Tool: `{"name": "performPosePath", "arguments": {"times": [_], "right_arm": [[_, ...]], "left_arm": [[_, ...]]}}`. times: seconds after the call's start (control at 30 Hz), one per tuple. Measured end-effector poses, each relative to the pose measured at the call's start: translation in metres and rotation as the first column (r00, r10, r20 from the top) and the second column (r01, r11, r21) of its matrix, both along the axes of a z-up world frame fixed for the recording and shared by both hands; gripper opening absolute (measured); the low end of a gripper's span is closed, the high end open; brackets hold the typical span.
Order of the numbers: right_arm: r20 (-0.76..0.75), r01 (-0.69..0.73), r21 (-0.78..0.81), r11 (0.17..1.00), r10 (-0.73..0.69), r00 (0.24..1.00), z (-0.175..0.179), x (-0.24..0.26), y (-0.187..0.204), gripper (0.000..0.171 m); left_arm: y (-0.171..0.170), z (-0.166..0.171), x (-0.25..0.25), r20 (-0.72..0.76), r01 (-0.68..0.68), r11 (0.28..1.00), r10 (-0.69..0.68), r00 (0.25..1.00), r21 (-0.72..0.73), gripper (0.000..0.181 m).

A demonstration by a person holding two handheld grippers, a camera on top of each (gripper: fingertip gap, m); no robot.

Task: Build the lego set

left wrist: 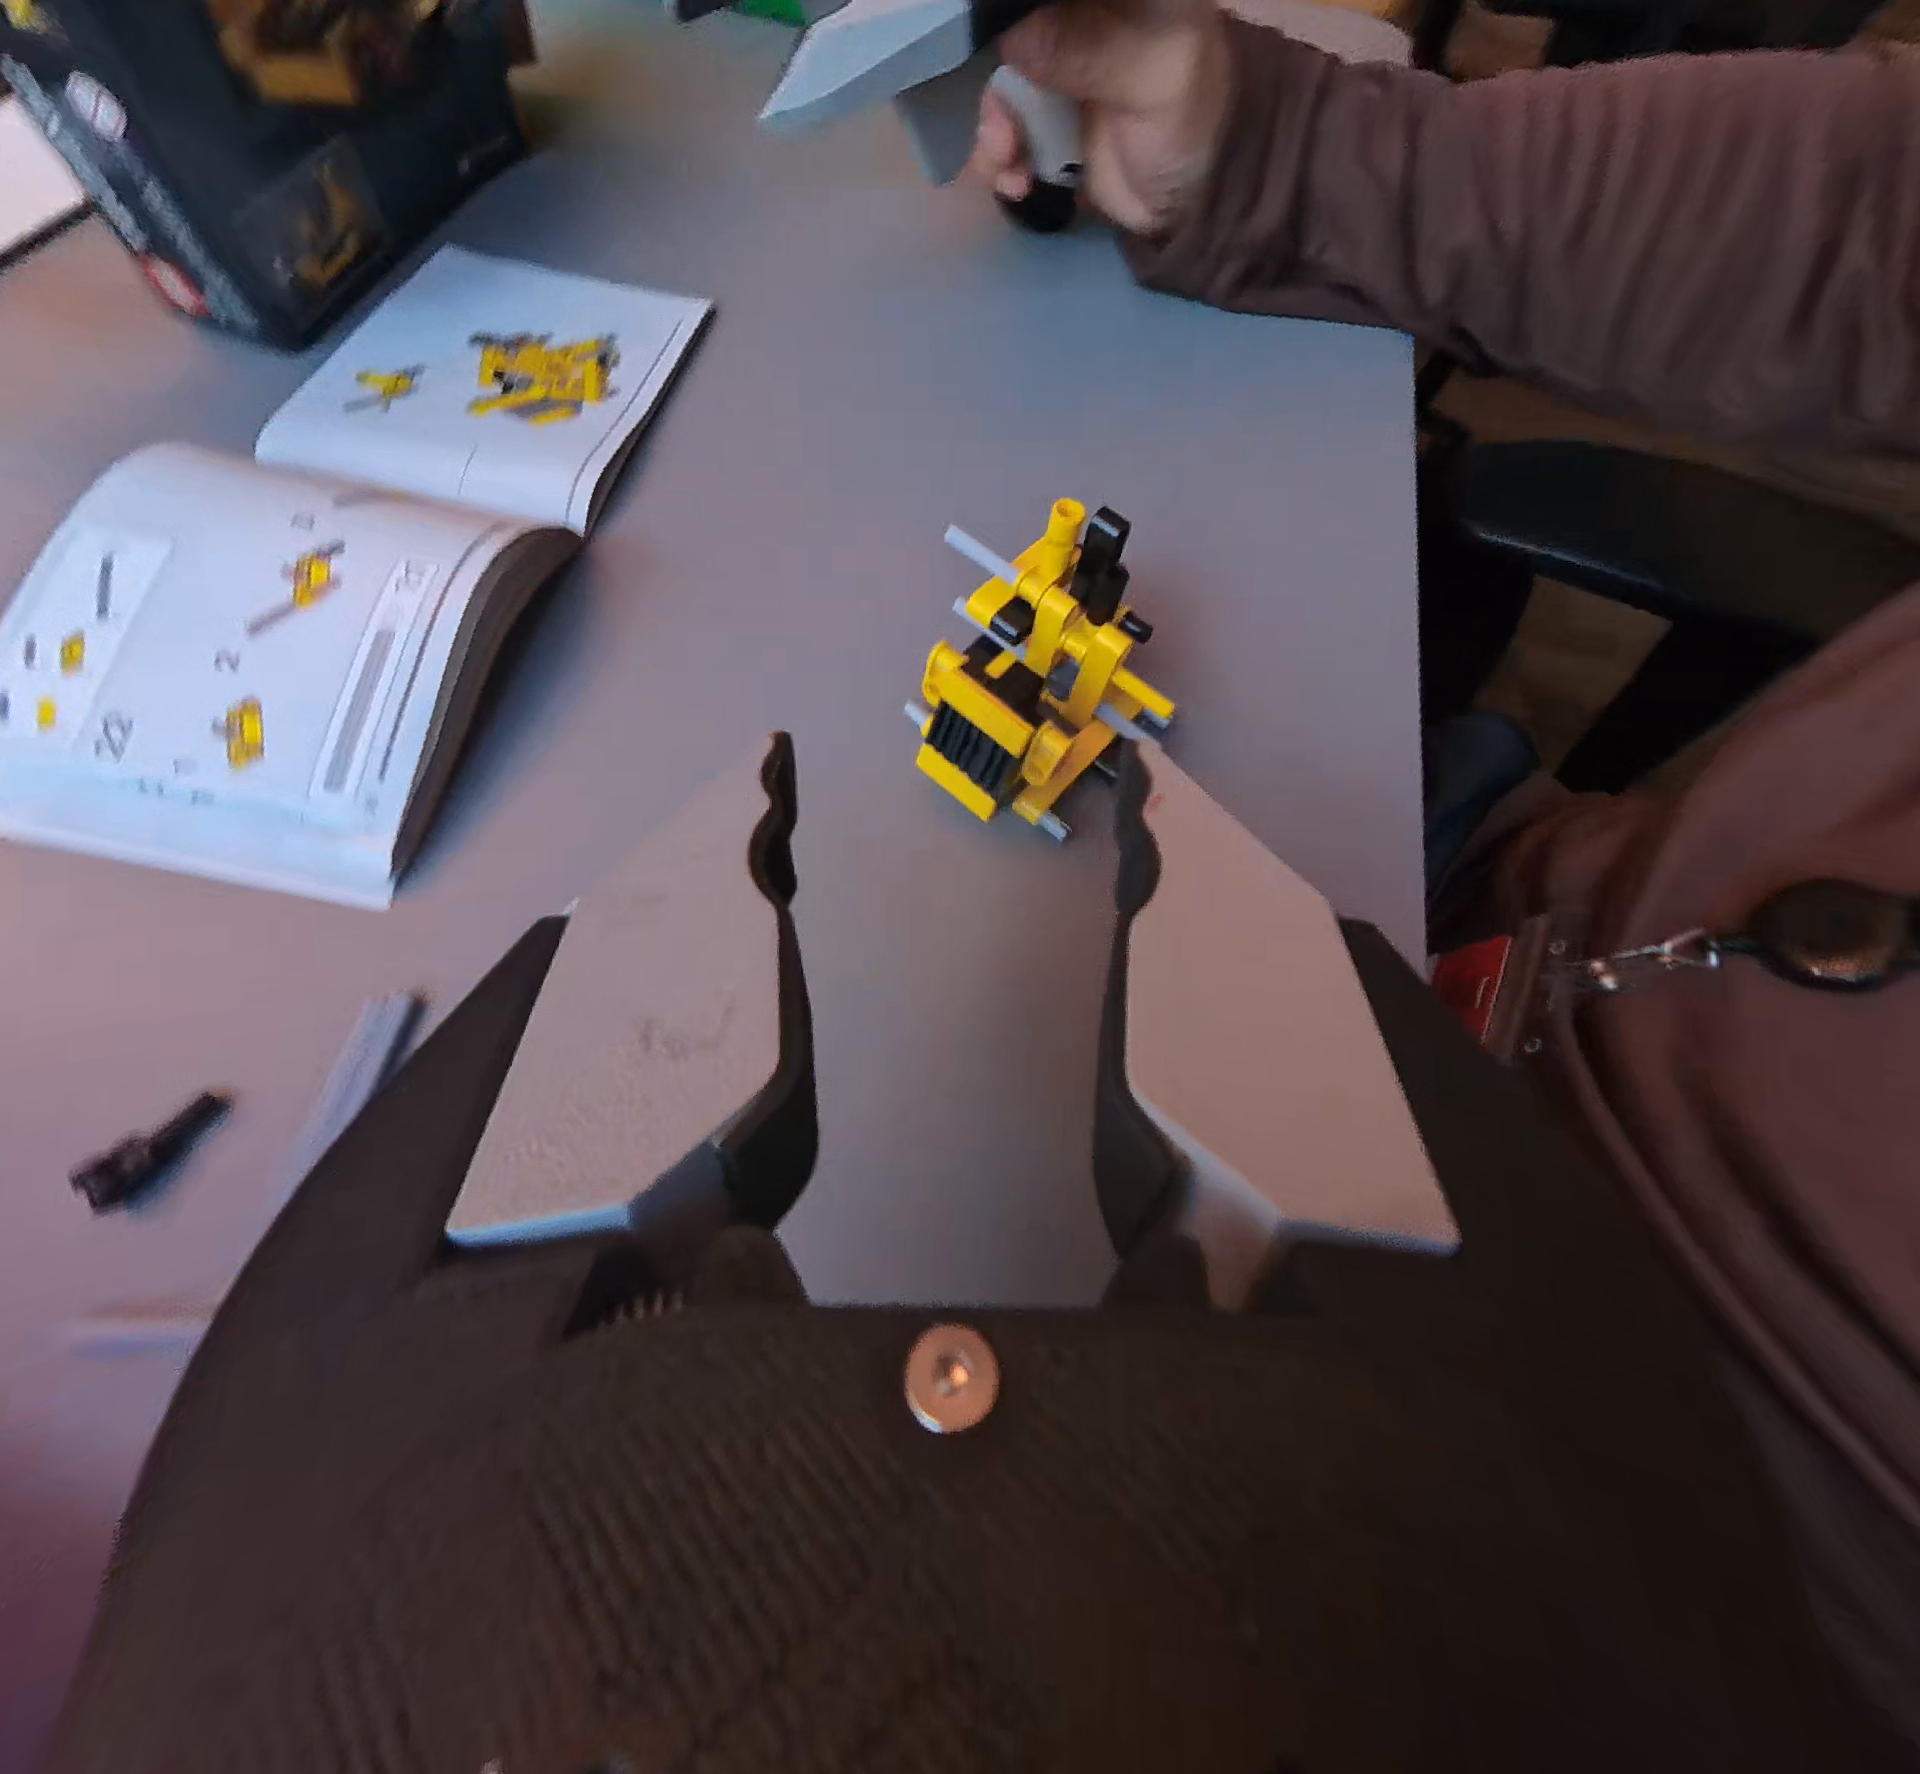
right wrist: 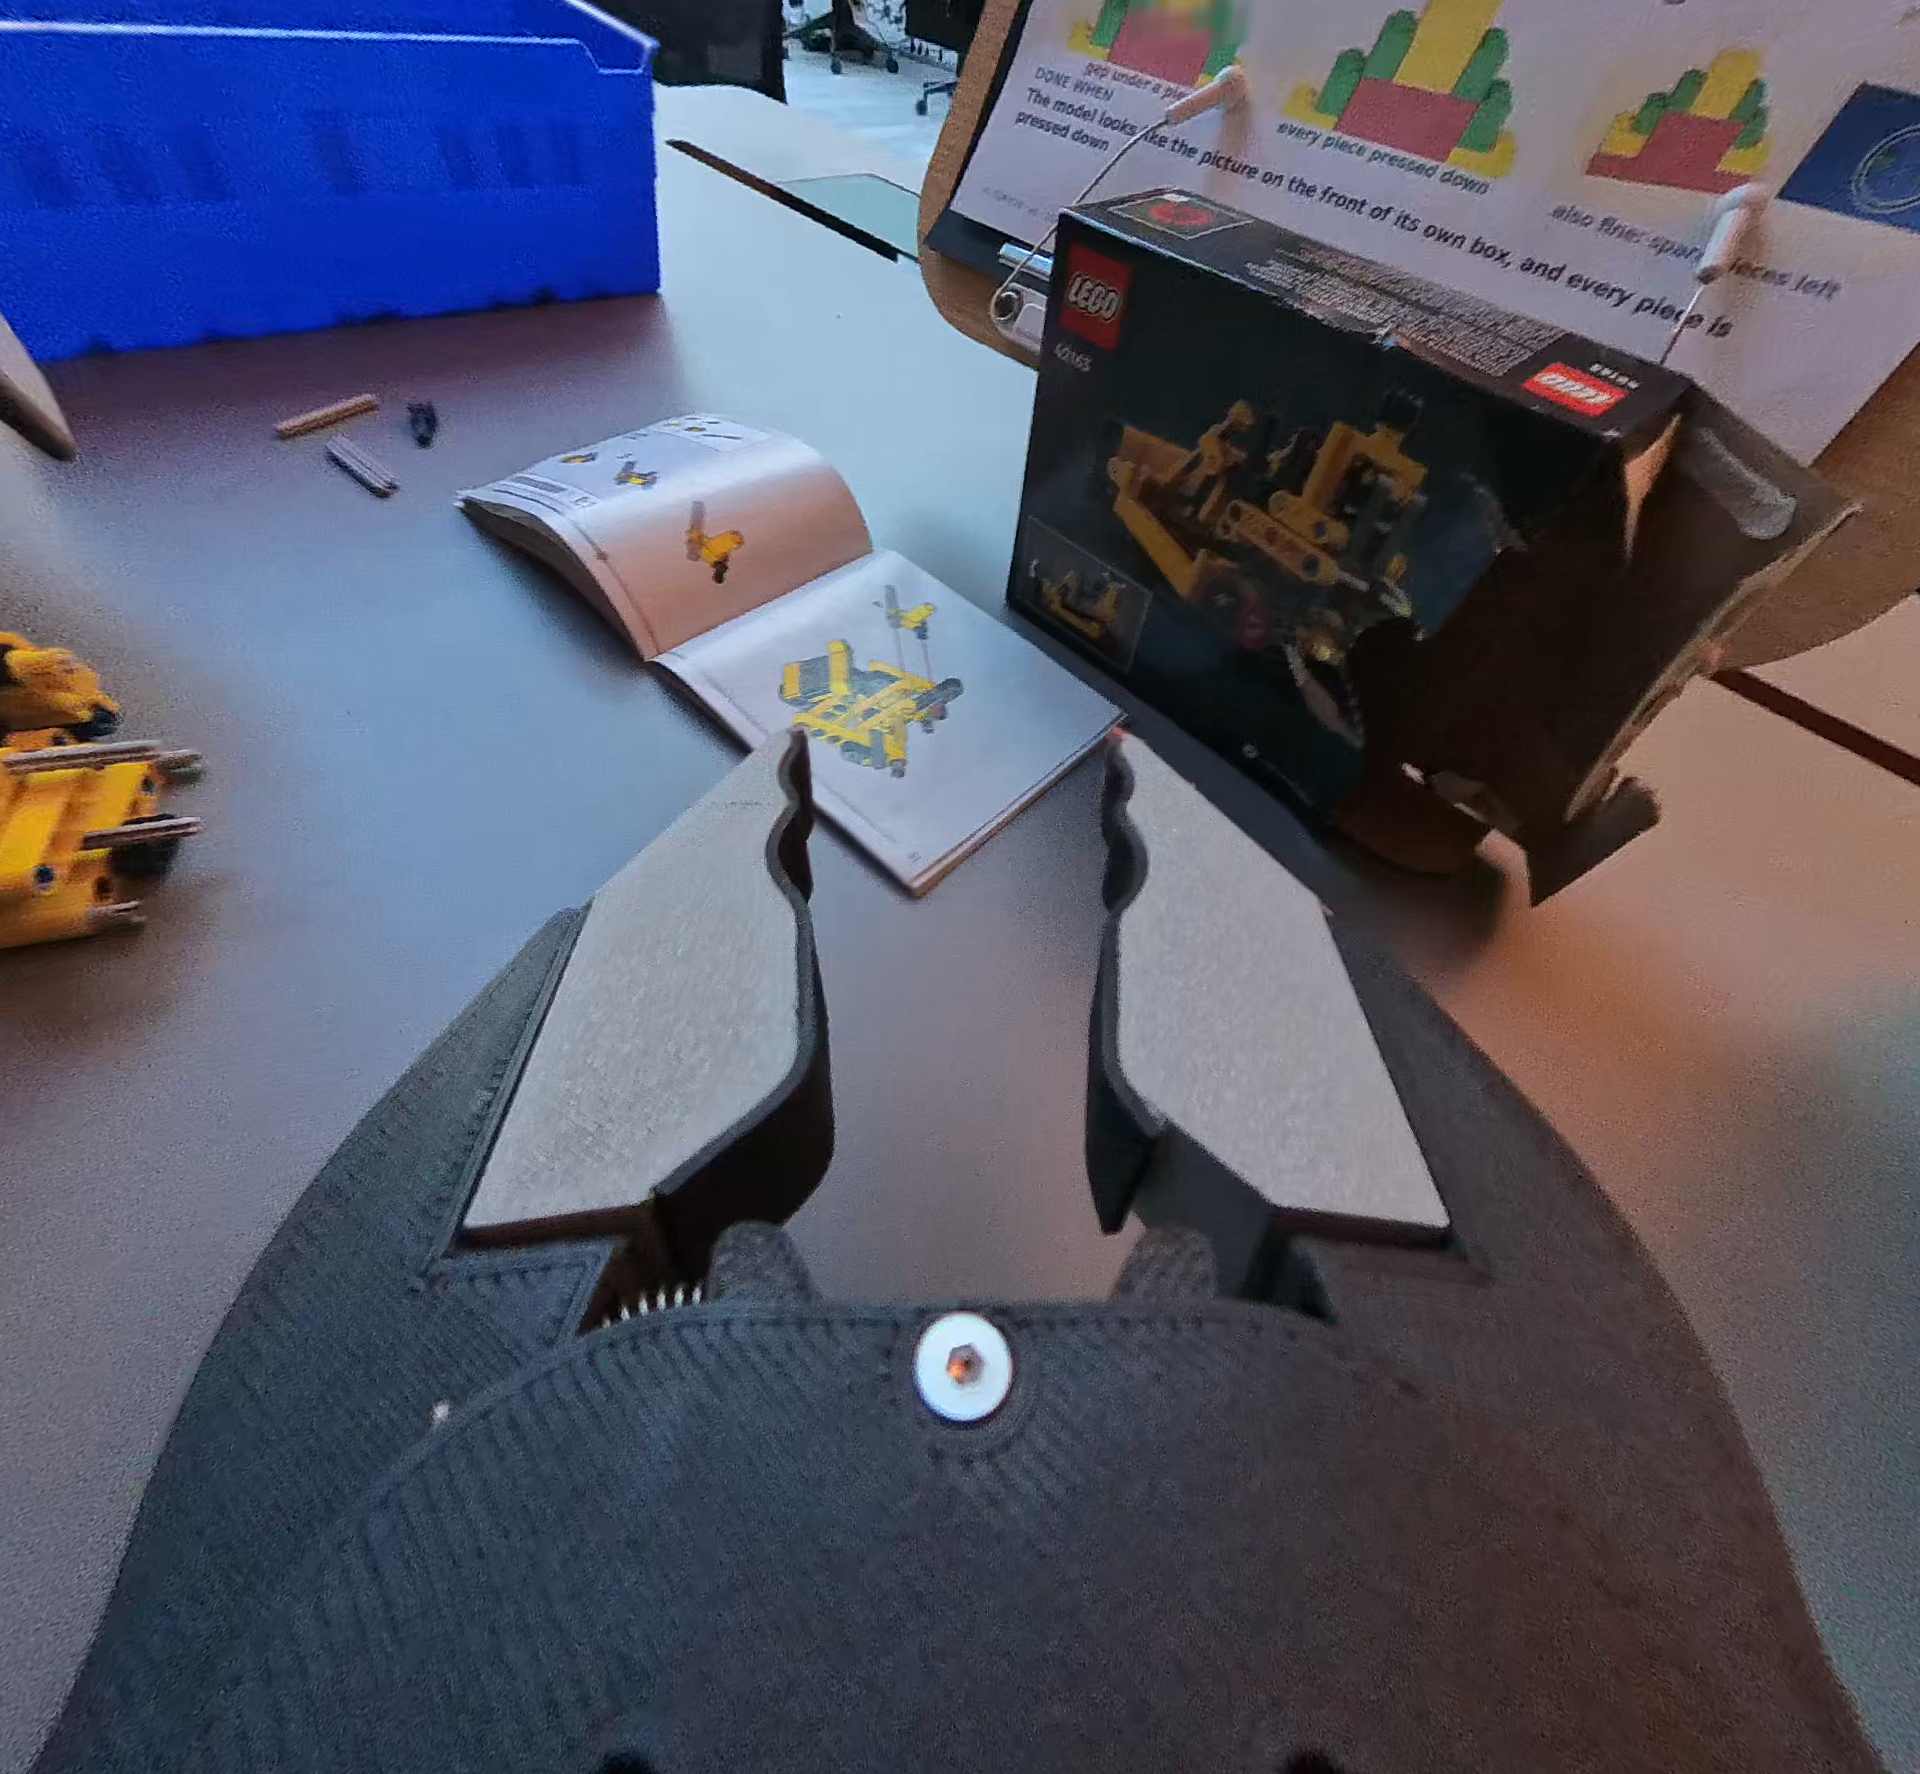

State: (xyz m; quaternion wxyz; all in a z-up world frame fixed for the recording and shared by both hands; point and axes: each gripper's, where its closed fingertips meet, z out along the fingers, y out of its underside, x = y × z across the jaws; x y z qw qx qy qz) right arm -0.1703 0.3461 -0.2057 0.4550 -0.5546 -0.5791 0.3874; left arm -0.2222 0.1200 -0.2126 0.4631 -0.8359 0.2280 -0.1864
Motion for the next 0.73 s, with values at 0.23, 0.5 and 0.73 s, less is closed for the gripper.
{"name": "performPosePath", "arguments": {"times": [0.23, 0.5, 0.73], "right_arm": [[0.029, -0.068, 0.1, 0.993, 0.066, 0.997, -0.003, -0.029, 0.009, 0.048], [0.064, -0.327, -0.14, 0.935, 0.338, 0.939, -0.012, -0.042, -0.014, 0.046], [0.305, -0.386, -0.22, 0.896, 0.439, 0.845, -0.048, -0.049, -0.022, 0.047]], "left_arm": [[0.017, -0.003, 0.011, -0.064, 0.232, 0.972, -0.231, 0.971, 0.025, 0.066], [0.02, -0.023, -0.001, -0.036, 0.213, 0.977, -0.213, 0.976, 0.01, 0.053], [0.064, 0.006, -0.035, -0.032, -0.03, 1.0, 0.03, 0.999, 0.009, 0.044]]}}
